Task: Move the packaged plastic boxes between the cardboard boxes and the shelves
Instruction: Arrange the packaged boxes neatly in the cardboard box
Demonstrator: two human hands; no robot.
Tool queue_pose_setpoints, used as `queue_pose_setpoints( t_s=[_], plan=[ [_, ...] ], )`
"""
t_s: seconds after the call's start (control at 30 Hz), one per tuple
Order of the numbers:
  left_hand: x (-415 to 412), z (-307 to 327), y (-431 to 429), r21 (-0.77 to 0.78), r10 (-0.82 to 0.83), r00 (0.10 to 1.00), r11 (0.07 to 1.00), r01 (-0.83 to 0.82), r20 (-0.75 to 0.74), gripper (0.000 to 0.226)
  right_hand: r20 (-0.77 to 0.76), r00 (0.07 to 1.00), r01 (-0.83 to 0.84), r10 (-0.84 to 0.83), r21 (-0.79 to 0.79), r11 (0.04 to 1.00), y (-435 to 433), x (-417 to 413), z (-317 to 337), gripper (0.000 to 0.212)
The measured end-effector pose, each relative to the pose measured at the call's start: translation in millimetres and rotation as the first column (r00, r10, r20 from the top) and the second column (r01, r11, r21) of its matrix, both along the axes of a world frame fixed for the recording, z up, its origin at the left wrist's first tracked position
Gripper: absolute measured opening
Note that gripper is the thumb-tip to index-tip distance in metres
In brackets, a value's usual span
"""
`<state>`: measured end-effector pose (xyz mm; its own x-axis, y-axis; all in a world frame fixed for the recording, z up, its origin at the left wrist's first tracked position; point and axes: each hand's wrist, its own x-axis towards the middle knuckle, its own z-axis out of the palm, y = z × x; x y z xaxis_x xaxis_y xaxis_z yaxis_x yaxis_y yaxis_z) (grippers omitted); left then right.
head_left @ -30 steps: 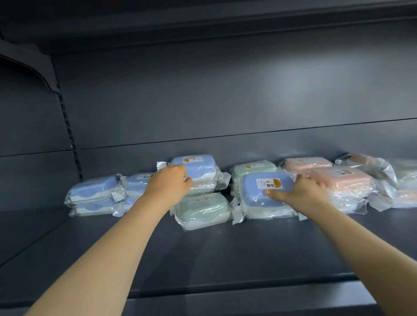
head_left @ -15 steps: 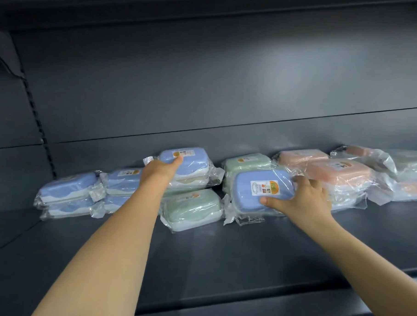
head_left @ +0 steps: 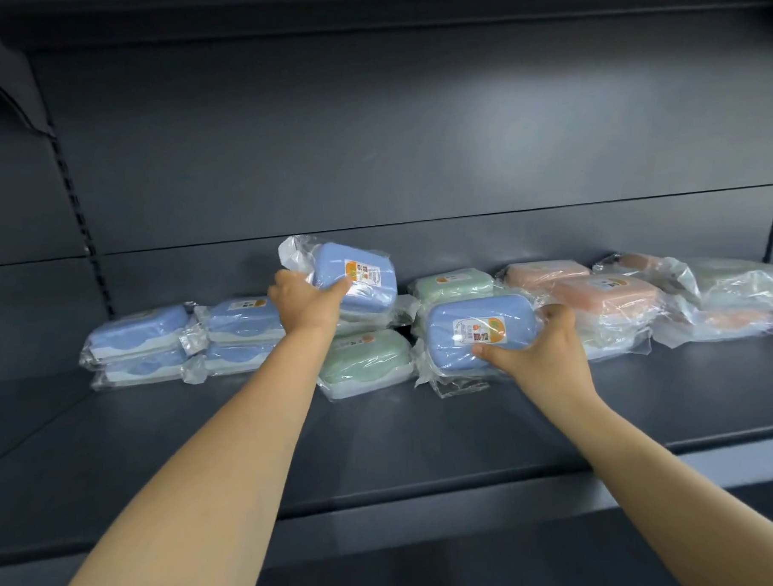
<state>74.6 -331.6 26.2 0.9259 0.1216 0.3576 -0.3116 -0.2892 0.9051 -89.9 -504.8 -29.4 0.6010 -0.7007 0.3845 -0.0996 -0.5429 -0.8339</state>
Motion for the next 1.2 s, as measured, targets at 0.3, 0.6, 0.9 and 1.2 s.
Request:
queue_pose_setpoints(
  t_s=[0.3, 0.6, 0.9, 1.2],
  plan=[
    [-77.0, -16.9, 58.9, -0.318, -0.173, 0.985, 0.932, 0.171, 0.023, 0.061, 0.128, 0.989, -0.09, 0.072, 0.139, 0.986, 32.5, -65.7, -5.5, 0.1],
    [-227.3, -72.7, 145.2, -0.49, -0.137, 0.989, 0.867, 0.092, -0.056, 0.055, 0.064, 0.975, -0.22, 0.212, 0.162, 0.962, 65.5, -160.7, -49.6, 0.111],
    [-355.2, -199.4, 192.4, -0.502, -0.18, 0.912, 0.864, -0.032, -0.368, 0.004, -0.158, 0.891, -0.362, 0.425, 0.315, 0.877, 97.5, -238.0, -185.2, 0.091],
    [-397.9, -360.5, 250.6, -0.436, -0.174, 0.657, 0.862, -0.258, -0.733, 0.021, -0.633, 0.627, -0.196, 0.454, 0.435, 0.879, 159.1, -289.3, -334.0, 0.077]
  ],
)
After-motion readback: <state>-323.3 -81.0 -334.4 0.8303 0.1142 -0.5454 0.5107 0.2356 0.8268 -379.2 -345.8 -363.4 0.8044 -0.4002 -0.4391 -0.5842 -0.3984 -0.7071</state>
